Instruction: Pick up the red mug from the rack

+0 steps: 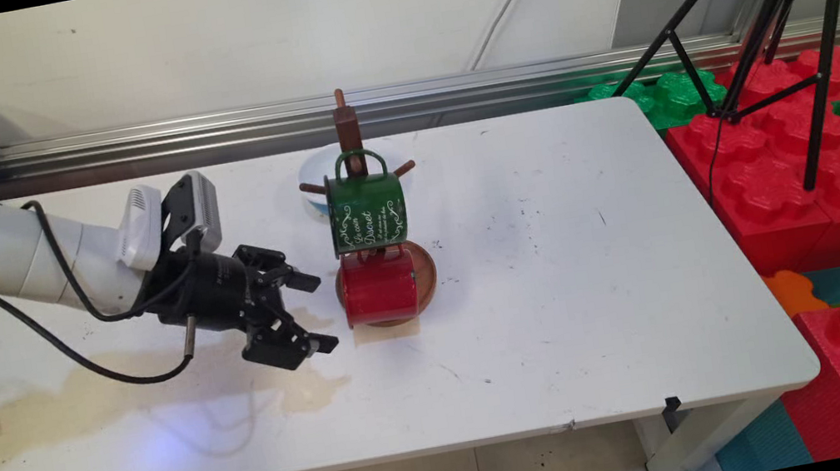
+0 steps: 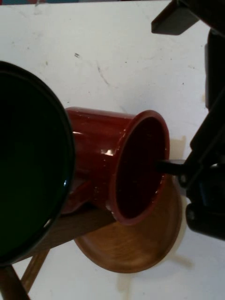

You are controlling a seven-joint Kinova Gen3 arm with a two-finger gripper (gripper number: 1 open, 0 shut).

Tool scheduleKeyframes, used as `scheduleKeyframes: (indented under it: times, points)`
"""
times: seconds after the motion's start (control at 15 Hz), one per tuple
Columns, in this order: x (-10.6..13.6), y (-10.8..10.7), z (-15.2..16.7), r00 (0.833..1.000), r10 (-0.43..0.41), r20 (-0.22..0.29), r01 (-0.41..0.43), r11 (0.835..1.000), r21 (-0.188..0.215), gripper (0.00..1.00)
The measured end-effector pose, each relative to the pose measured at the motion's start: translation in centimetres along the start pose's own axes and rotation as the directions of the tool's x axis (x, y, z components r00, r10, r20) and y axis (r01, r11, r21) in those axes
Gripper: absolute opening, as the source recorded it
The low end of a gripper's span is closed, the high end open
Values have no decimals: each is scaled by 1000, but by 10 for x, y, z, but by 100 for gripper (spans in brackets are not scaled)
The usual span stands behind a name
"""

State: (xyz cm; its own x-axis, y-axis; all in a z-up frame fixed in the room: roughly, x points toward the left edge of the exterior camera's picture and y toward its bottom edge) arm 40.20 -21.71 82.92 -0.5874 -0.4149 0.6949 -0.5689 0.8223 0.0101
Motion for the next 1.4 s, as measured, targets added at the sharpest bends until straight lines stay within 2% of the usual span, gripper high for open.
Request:
scheduleKeyframes:
  times: [0.4, 0.93, 1.4]
  points:
    - [-9, 3, 7, 998, -43, -35, 43, 999, 8, 100]
    - [-20, 3, 14, 997, -56, -52, 57, 998, 12, 100]
    - [-26, 6, 22, 993, -75, -86, 75, 997, 5, 100]
